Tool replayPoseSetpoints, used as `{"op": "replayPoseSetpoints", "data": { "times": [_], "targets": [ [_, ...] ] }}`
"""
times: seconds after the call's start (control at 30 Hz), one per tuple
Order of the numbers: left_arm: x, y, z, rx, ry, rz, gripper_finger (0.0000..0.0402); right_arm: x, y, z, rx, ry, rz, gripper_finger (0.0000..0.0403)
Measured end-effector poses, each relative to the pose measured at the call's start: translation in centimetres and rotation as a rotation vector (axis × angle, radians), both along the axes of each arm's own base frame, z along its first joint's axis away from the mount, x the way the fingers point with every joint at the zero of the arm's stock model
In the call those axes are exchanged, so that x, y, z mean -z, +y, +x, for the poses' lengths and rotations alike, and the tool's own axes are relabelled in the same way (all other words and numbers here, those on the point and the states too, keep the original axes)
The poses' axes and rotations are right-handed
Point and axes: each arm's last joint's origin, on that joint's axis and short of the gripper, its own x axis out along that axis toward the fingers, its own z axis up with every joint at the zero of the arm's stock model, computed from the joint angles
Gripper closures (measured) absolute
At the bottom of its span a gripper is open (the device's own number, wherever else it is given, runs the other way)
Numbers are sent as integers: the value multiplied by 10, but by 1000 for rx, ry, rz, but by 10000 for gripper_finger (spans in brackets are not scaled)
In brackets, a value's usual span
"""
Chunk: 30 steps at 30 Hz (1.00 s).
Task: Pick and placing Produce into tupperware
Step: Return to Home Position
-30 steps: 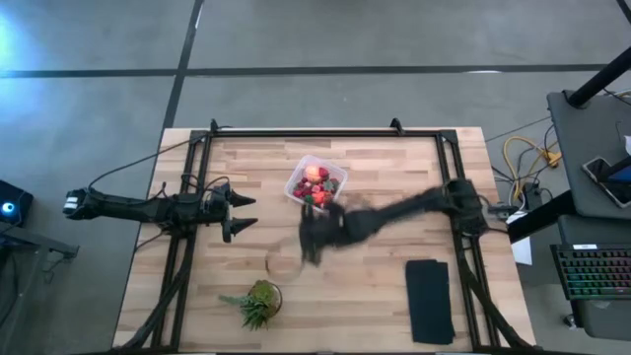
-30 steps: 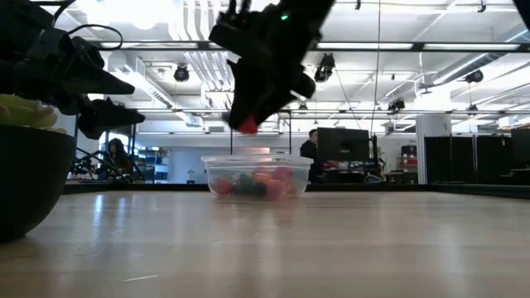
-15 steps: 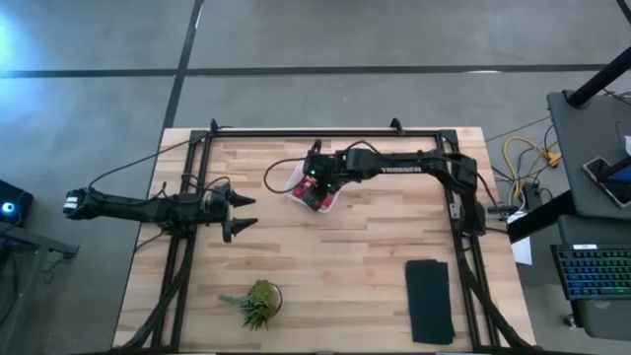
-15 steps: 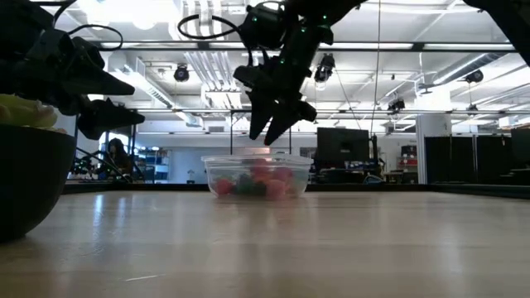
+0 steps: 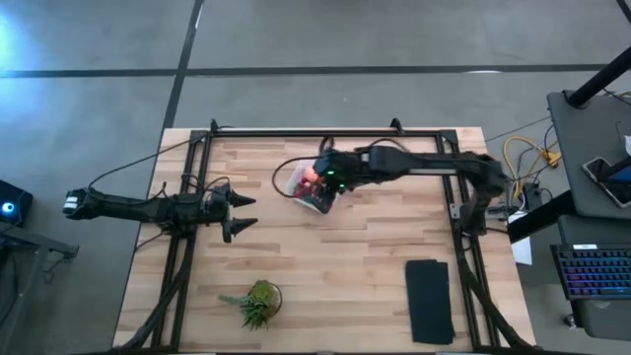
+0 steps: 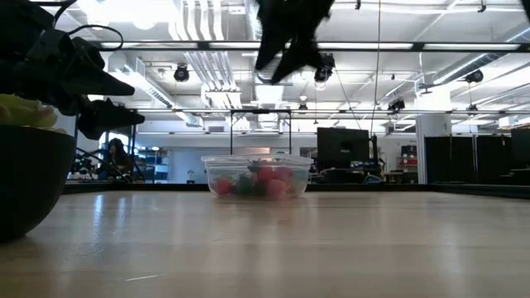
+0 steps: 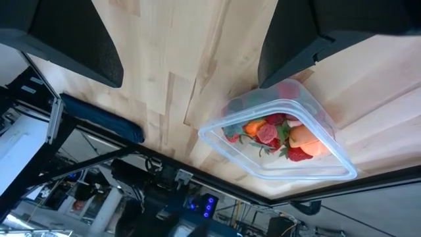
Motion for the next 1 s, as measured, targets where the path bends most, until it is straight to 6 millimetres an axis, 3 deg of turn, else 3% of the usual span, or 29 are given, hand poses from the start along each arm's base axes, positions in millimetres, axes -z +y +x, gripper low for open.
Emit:
{"op": "replayPoseSetpoints", "data": {
  "times": [0.27, 0.37, 0.47, 0.57, 0.7, 0.83, 0.9, 1.0],
  "targets": [
    [0, 0, 0, 0, -1, 0, 63, -97, 33, -66, -7, -299, 46, 207],
    [0, 0, 0, 0, -1, 0, 63, -124, 46, -93, 16, -403, 111, 209],
    [0, 0, 0, 0, 0, 0, 63, -141, 68, -109, -72, -497, 49, 209],
    [0, 0, 0, 0, -1, 0, 63, -135, 92, -110, -161, -491, -4, 209],
    [0, 0, 0, 0, -1, 0, 63, -94, 124, -91, -158, -443, 75, 209],
    [0, 0, 0, 0, 0, 0, 63, -52, 154, -65, -272, -593, 186, 209],
    [0, 0, 0, 0, 1, 0, 63, -36, 154, -62, -304, -636, 226, 209],
    [0, 0, 0, 0, 0, 0, 63, -26, 135, -74, -236, -637, 241, 209]
  ]
}}
